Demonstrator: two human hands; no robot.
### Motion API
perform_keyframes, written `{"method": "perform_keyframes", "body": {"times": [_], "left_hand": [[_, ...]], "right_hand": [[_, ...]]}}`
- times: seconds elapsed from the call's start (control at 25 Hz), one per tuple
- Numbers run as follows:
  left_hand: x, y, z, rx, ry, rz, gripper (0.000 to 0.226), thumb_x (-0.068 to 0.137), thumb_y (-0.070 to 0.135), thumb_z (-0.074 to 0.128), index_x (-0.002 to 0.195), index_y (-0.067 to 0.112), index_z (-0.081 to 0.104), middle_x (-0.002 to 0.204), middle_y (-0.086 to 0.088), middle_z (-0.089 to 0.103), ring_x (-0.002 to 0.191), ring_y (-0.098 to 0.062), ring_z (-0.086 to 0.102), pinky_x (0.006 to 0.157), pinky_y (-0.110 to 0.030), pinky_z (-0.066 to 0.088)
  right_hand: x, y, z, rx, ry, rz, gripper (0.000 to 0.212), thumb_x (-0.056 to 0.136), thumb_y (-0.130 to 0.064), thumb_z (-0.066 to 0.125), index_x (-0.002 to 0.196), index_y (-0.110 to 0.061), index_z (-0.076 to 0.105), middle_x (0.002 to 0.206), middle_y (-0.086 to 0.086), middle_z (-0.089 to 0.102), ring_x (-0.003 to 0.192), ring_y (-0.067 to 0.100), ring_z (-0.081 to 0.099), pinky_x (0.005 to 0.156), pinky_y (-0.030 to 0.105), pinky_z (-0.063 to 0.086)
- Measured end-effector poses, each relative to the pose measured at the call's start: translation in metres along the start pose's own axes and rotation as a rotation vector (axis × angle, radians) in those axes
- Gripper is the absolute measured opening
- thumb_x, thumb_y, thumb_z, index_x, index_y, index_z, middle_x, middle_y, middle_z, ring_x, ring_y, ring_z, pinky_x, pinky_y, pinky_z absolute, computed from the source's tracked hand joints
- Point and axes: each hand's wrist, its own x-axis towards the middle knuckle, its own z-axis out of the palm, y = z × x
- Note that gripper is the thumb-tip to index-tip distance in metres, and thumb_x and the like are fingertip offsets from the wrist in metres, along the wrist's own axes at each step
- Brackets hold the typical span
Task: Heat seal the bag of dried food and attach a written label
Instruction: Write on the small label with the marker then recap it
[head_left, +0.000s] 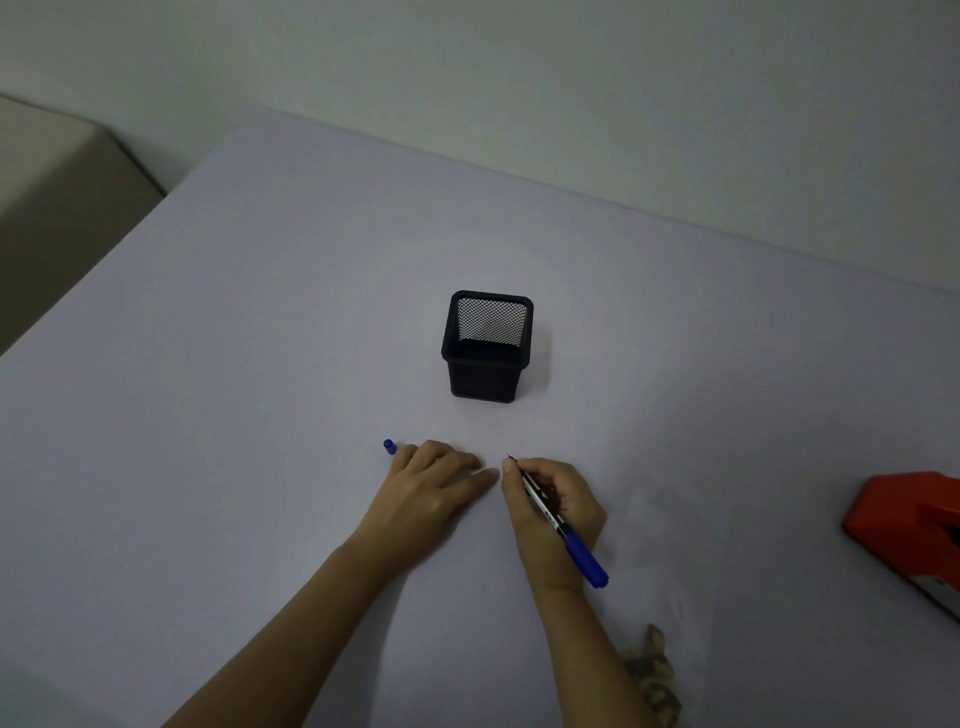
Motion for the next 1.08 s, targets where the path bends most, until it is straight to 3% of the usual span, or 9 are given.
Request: {"method": "perform_keyframes", "body": {"times": [0.16, 0.4, 0.56, 0.76, 0.92, 1.08], "left_hand": [[-0.002, 0.009, 0.002, -0.044, 0.003, 0.021, 0.022, 0.089, 0.019, 0.051, 0.104, 0.01, 0.063, 0.095, -0.007, 0.067, 0.087, -0.02, 0.053, 0.074, -0.03, 0.05], [-0.006, 0.018, 0.003, -0.075, 0.013, -0.097, 0.019, 0.087, 0.019, 0.058, 0.102, 0.01, 0.067, 0.097, -0.007, 0.066, 0.089, -0.019, 0.057, 0.077, -0.027, 0.051], [-0.004, 0.019, -0.001, -0.111, 0.023, -0.118, 0.023, 0.09, 0.022, 0.051, 0.1, 0.011, 0.068, 0.095, -0.004, 0.068, 0.085, -0.017, 0.056, 0.078, -0.023, 0.044], [-0.004, 0.02, -0.003, -0.142, 0.054, -0.18, 0.023, 0.09, 0.021, 0.05, 0.097, 0.011, 0.069, 0.094, -0.002, 0.07, 0.086, -0.014, 0.052, 0.079, -0.021, 0.041], [-0.003, 0.02, -0.004, -0.207, 0.039, -0.215, 0.019, 0.088, 0.018, 0.055, 0.096, 0.009, 0.069, 0.093, -0.004, 0.069, 0.087, -0.013, 0.052, 0.08, -0.021, 0.041], [-0.002, 0.02, -0.007, -0.303, 0.031, -0.308, 0.014, 0.087, 0.018, 0.058, 0.094, 0.008, 0.065, 0.092, -0.004, 0.064, 0.083, -0.013, 0.055, 0.077, -0.019, 0.045]], "right_hand": [[-0.001, 0.0, 0.001, -0.011, 0.005, -0.01, 0.018, 0.074, -0.029, 0.07, 0.076, -0.012, 0.07, 0.072, -0.003, 0.067, 0.066, 0.007, 0.063, 0.06, 0.018, 0.053], [-0.002, 0.003, 0.001, -0.043, -0.092, -0.075, 0.016, 0.076, -0.026, 0.071, 0.081, -0.011, 0.07, 0.076, -0.003, 0.068, 0.069, 0.005, 0.063, 0.063, 0.016, 0.054], [-0.002, 0.003, 0.001, -0.053, -0.123, -0.114, 0.017, 0.075, -0.024, 0.069, 0.082, -0.008, 0.07, 0.078, -0.005, 0.065, 0.073, -0.001, 0.061, 0.066, 0.011, 0.052], [-0.001, -0.002, 0.006, -0.028, -0.022, 0.002, 0.015, 0.073, -0.027, 0.066, 0.075, -0.012, 0.065, 0.069, -0.004, 0.064, 0.064, 0.01, 0.061, 0.057, 0.02, 0.053], [-0.013, -0.006, 0.013, 0.012, -0.075, -0.016, 0.013, 0.071, -0.022, 0.067, 0.072, -0.01, 0.063, 0.069, -0.004, 0.063, 0.062, 0.009, 0.061, 0.056, 0.014, 0.051], [-0.013, -0.003, 0.013, 0.001, -0.089, -0.003, 0.009, 0.064, -0.006, 0.07, 0.066, -0.008, 0.062, 0.063, 0.0, 0.064, 0.055, 0.011, 0.06, 0.05, 0.019, 0.051]]}}
